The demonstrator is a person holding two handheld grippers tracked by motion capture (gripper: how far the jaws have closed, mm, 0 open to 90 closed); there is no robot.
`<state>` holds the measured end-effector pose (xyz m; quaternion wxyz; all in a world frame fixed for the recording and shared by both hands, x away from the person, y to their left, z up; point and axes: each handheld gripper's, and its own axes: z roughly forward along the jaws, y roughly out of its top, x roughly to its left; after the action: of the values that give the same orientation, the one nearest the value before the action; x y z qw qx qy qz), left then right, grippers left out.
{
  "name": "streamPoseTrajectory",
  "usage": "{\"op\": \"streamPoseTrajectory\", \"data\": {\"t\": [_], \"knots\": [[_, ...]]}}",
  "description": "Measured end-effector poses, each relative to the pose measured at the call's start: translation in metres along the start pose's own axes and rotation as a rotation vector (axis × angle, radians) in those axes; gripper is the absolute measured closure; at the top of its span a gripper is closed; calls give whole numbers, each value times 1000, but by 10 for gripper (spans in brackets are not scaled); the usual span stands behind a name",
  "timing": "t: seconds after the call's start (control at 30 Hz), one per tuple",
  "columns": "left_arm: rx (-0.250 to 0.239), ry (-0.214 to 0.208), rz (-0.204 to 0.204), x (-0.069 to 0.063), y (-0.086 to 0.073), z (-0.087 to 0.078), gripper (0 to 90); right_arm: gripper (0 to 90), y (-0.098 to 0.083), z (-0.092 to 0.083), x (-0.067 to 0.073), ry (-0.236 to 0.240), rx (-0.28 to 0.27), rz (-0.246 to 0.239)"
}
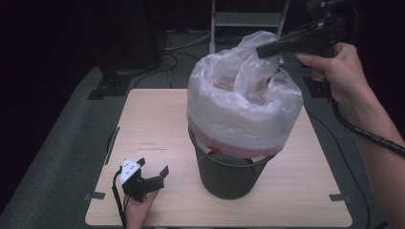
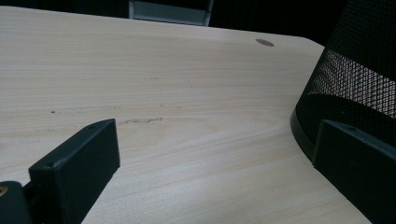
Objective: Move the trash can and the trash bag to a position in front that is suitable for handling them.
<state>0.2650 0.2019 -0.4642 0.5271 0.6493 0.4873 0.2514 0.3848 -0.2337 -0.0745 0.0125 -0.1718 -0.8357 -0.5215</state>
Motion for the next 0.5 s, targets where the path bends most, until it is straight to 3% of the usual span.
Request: {"op": "streamPoseTrajectory", "data": {"t": [0.23, 0.5], "knots": [[1, 1, 1, 0, 0, 0, 0, 900, -8, 26, 3, 51, 75, -2], [2, 1, -2, 0, -1, 0, 0, 900, -19, 37, 3, 59, 139, 3]]}}
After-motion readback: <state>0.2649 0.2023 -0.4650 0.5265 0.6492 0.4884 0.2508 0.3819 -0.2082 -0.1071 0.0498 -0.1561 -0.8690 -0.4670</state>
